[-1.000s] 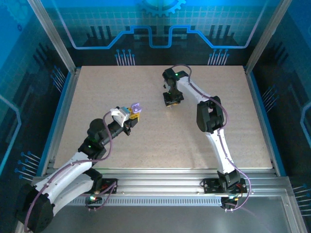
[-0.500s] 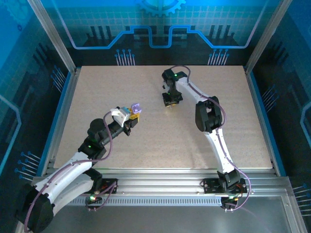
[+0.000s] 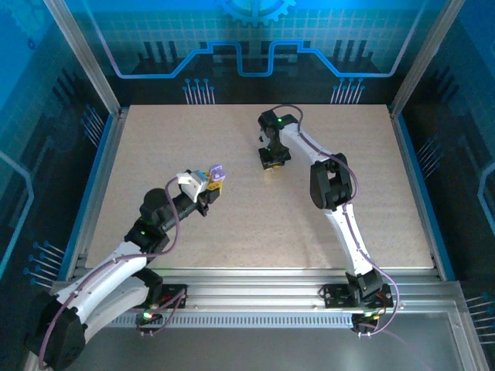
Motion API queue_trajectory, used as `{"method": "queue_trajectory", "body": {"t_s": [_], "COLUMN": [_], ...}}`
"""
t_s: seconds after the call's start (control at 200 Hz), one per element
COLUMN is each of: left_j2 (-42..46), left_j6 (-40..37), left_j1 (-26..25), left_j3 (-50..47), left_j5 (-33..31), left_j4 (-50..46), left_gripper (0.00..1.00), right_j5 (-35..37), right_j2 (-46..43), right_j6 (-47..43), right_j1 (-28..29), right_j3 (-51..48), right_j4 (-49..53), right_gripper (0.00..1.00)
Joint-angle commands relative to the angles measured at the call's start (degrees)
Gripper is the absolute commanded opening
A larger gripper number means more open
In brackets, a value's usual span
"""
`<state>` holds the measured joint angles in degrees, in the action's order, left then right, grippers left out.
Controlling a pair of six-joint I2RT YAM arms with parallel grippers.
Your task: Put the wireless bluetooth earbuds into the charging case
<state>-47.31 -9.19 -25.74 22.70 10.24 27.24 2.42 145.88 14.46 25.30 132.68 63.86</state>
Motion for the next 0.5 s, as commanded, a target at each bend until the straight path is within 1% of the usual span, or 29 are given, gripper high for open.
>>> {"method": "queue_trajectory", "body": {"t_s": [0.0,0.27,0.49], "left_j2": [-0.2,-0.4,-1.8], "left_j6": [-0.7,-0.6,0.1], "left_j1": [-0.4,-0.4,-0.4], "left_j3": [1.5,1.4,1.1], "left_j5": [0.0,0.0,0.4], "left_j4": [1.0,0.9,1.9], "left_gripper": [0.18,0.18,0.18], "right_j5": [0.1,1.1,2.2], "right_j2": [1.8,1.0,-3.7], "right_j6": [-0.7,-0.6,-0.2], "right_j1": [-0.8,-0.7,-0.3], "right_j3": [1.5,1.4,-1.4], "right_j4": [1.9,2.1,1.0], "right_gripper": [0.23,0.19,0.17]}}
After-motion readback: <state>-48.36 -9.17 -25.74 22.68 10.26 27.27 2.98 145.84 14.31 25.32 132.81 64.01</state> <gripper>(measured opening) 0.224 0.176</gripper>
